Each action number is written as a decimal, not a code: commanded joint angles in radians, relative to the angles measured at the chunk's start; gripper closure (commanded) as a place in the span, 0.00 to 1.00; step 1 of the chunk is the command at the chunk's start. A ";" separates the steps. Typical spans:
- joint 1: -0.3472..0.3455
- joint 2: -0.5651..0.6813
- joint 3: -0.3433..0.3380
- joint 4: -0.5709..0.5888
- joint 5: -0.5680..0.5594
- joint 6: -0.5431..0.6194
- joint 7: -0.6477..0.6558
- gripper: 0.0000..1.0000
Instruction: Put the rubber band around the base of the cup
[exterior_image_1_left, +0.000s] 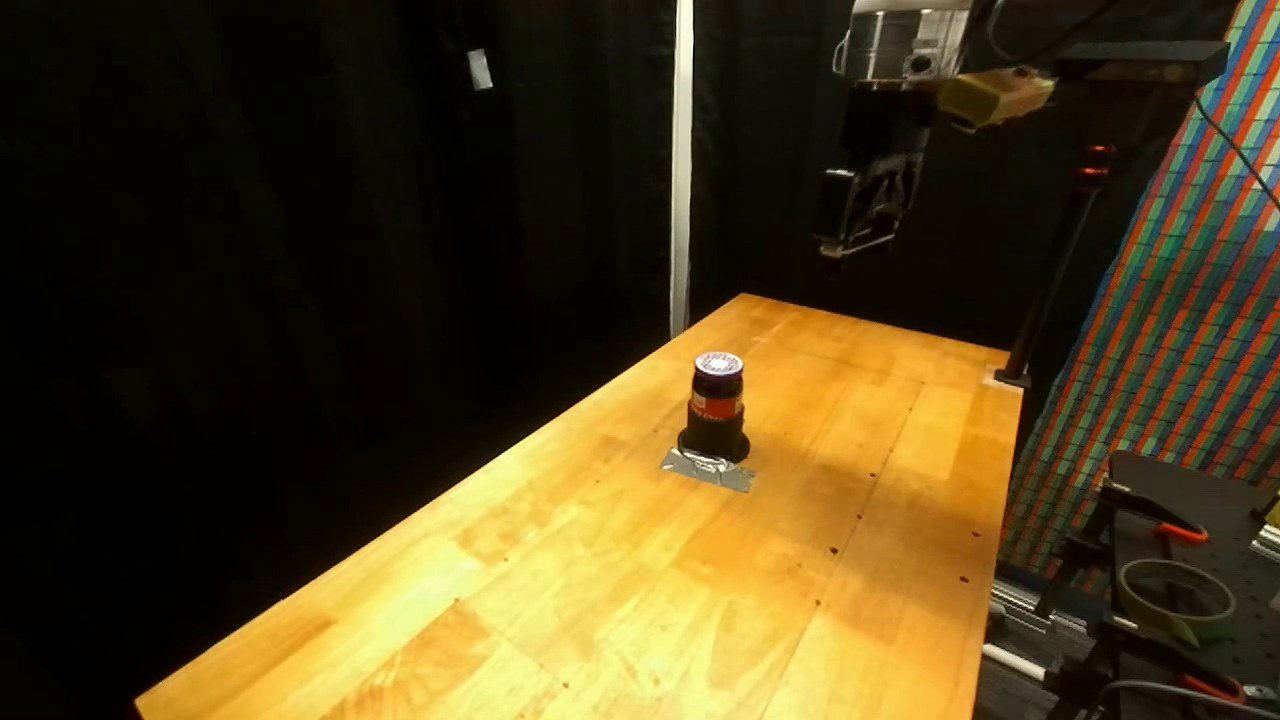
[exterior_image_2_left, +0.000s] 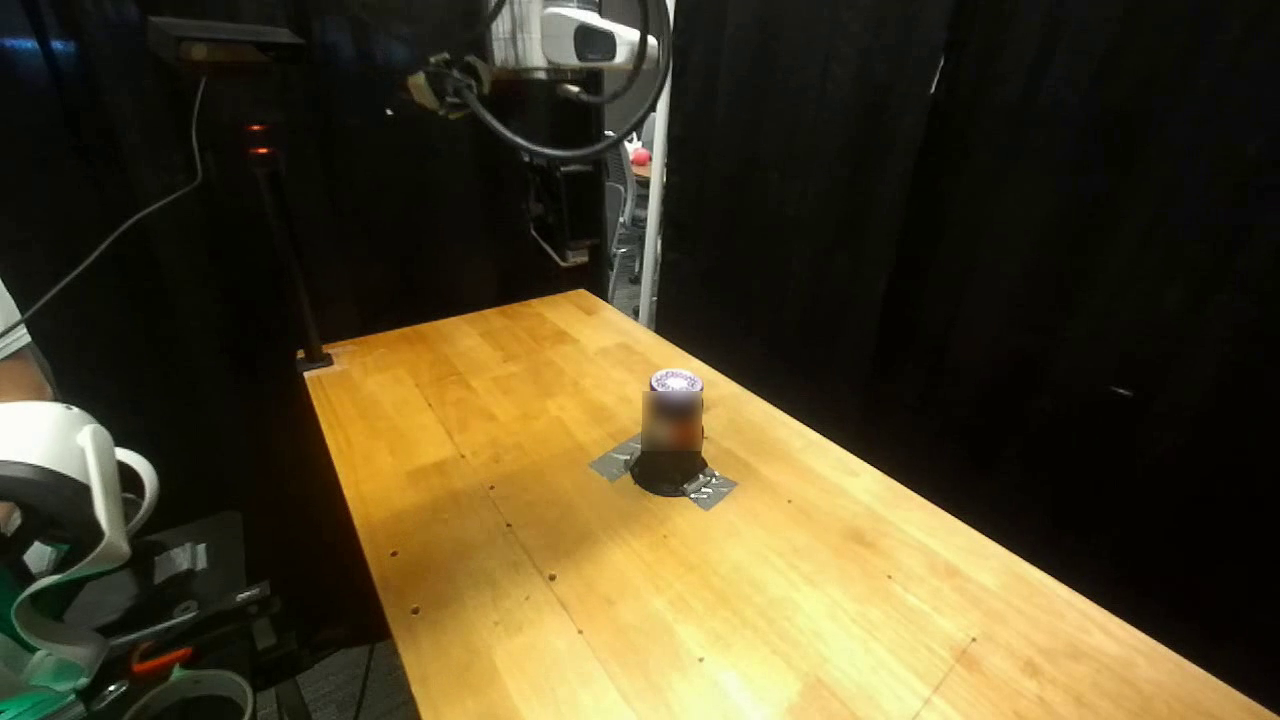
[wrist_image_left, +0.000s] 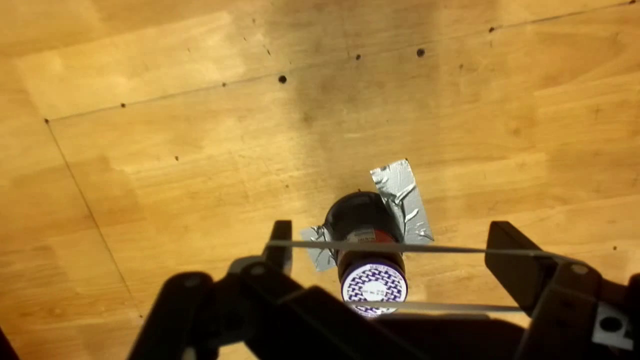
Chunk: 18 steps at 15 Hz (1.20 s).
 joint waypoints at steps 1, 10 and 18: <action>0.029 0.134 -0.022 0.067 -0.044 0.137 0.024 0.00; 0.091 0.415 -0.095 0.271 -0.072 0.198 -0.022 0.00; 0.102 0.585 -0.153 0.475 -0.040 0.167 -0.065 0.00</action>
